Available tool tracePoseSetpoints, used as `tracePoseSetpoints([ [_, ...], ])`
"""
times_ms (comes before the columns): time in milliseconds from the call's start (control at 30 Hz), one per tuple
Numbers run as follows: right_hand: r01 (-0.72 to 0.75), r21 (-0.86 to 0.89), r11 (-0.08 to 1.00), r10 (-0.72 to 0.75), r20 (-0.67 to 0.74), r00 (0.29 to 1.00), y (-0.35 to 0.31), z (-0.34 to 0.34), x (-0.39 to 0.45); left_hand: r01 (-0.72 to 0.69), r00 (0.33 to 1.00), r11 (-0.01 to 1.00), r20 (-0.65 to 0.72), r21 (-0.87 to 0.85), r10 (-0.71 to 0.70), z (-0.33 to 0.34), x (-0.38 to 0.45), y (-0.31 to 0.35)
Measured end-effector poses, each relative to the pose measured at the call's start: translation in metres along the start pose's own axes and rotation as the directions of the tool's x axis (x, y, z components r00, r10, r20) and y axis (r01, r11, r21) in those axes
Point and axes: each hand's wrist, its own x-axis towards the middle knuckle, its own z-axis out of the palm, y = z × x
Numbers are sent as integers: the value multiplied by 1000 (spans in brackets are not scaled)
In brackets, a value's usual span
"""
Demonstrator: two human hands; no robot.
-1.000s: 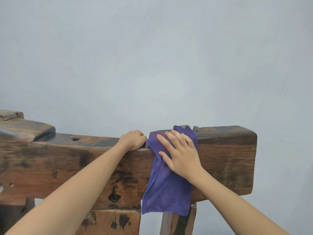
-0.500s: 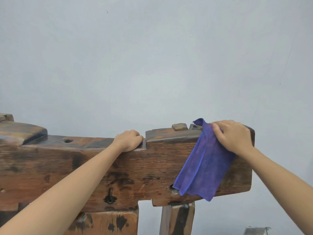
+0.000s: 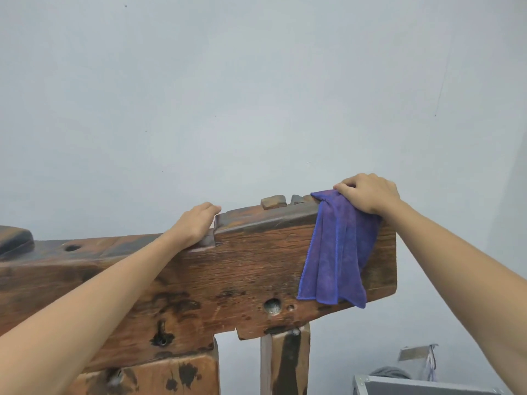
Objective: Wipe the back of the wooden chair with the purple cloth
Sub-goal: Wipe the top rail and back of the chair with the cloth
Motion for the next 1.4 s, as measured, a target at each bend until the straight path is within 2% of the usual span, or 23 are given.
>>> tracePoseSetpoints([
  [67,4,-2,1000,-4,4,1000,1,0,-1,-52,999,999,17,12,52,9,3,20],
  [167,7,-8,1000,-7,-1,1000,0,3,-2,-134,988,952,116,274,105,27,5,65],
  [267,8,-20,1000,-8,10,1000,2,5,0,-132,990,877,103,461,94,47,12,106],
  [334,6,-27,1000,-6,11,1000,3,5,0,-120,989,877,134,466,63,57,22,119],
  [434,18,-16,1000,-18,12,1000,5,4,-1,-134,968,929,248,345,48,68,43,114],
  [500,13,30,999,-14,24,1000,11,1,0,-134,966,942,252,307,55,67,43,111],
  [567,-8,155,988,4,27,1000,26,-1,4,-125,973,953,222,276,64,65,38,113],
  [601,-19,311,950,12,27,1000,37,0,5,-130,976,953,205,274,74,67,38,114],
  [634,-36,538,842,27,25,999,45,6,6,-132,980,946,184,297,79,67,38,114],
  [701,-89,881,465,107,43,993,61,22,-3,-92,991,944,126,318,54,73,37,119],
  [767,-142,981,134,173,118,978,68,37,-16,-91,994,928,96,361,60,79,37,127],
  [834,-190,982,-14,182,189,965,70,48,-24,-136,988,902,120,409,95,86,37,139],
  [901,-237,971,-40,225,240,944,66,47,-30,-159,987,873,102,460,126,93,36,152],
  [1001,-317,948,40,349,284,893,63,45,-39,-66,998,879,48,472,49,102,37,166],
  [1101,-281,958,58,349,245,905,63,53,-49,-8,1000,884,30,468,-7,105,38,170],
  [1168,-317,943,98,404,254,879,66,58,-52,9,1000,885,23,465,-22,105,39,172],
  [1201,-377,922,84,376,321,869,66,58,-58,13,999,887,21,462,-26,106,39,173],
  [1235,-474,870,133,250,434,866,64,62,-58,16,999,889,19,459,-28,106,39,174],
  [1268,-589,789,175,141,572,808,63,65,-66,16,999,890,18,456,-27,107,39,175],
  [1301,-625,736,261,75,630,773,72,72,-76,18,999,892,18,452,-29,107,39,175],
  [1335,-590,772,238,181,562,808,74,79,-80,24,999,895,17,446,-35,106,39,175],
  [1368,-557,824,101,330,500,800,75,84,-85,29,999,897,16,441,-40,106,39,175],
  [1401,-523,852,2,408,477,778,73,86,-95,32,999,899,13,437,-42,106,39,175],
])
